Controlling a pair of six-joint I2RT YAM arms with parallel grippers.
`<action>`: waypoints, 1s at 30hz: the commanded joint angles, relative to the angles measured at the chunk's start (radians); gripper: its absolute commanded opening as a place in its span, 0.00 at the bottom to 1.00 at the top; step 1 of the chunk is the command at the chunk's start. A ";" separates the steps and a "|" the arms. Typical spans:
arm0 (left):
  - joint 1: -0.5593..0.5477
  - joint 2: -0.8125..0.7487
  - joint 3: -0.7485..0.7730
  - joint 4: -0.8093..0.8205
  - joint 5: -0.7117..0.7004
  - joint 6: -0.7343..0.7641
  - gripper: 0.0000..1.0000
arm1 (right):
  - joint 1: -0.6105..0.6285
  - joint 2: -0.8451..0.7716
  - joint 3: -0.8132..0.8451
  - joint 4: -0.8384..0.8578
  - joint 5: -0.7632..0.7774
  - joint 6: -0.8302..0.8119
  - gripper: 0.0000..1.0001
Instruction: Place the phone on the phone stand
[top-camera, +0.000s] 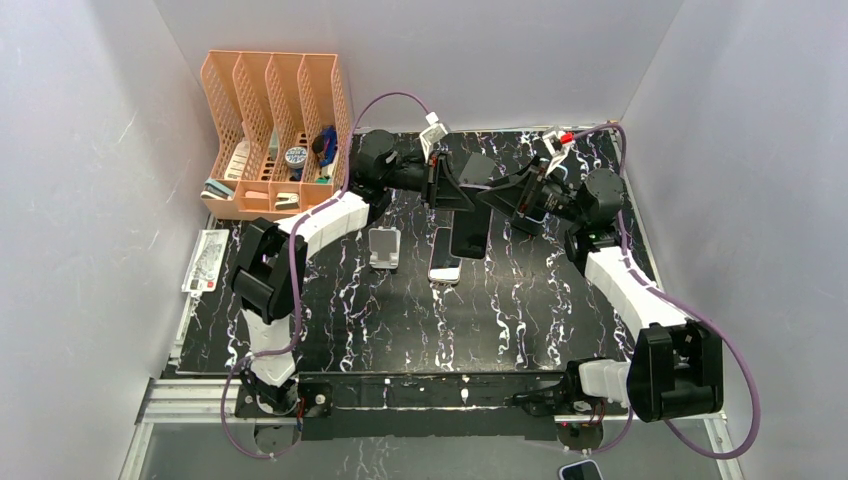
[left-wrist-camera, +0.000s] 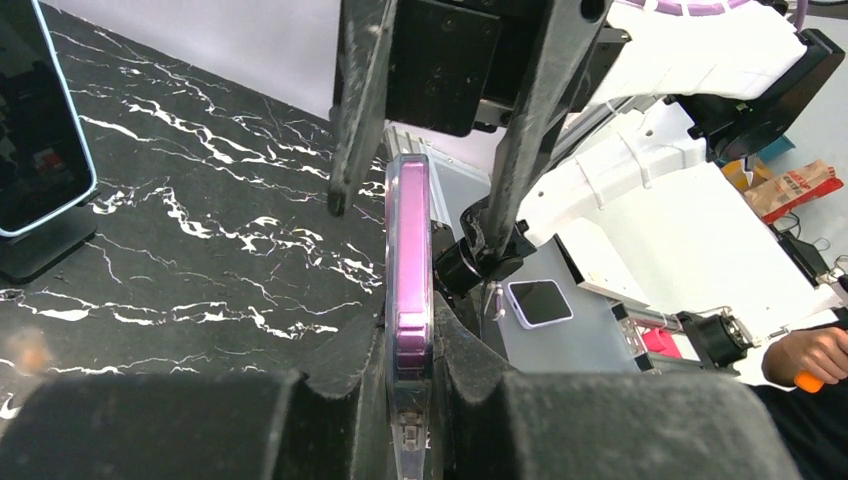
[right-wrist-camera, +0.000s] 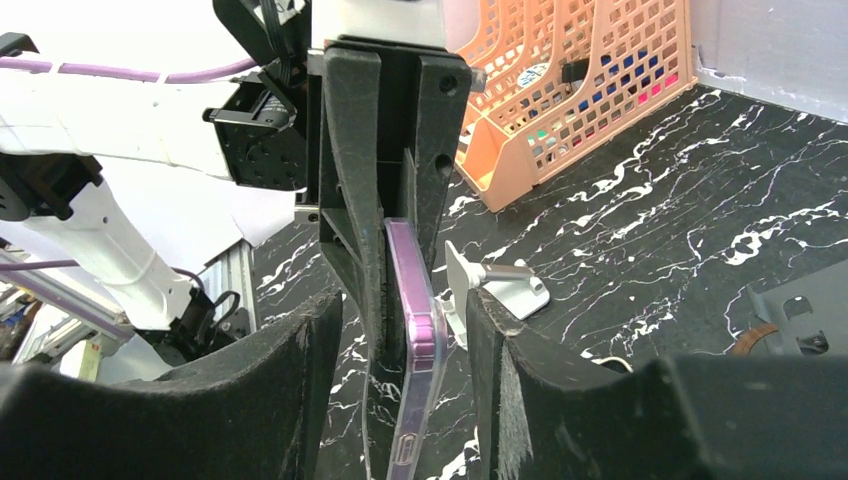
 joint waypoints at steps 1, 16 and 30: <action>-0.013 -0.013 0.062 0.064 0.015 -0.025 0.00 | 0.009 0.004 0.034 0.046 -0.023 -0.009 0.56; -0.027 0.018 0.074 0.081 0.016 -0.048 0.00 | 0.039 0.045 0.052 0.097 -0.050 0.012 0.02; 0.000 0.043 -0.020 0.085 -0.009 -0.032 0.55 | 0.038 -0.003 0.041 0.053 0.004 -0.023 0.01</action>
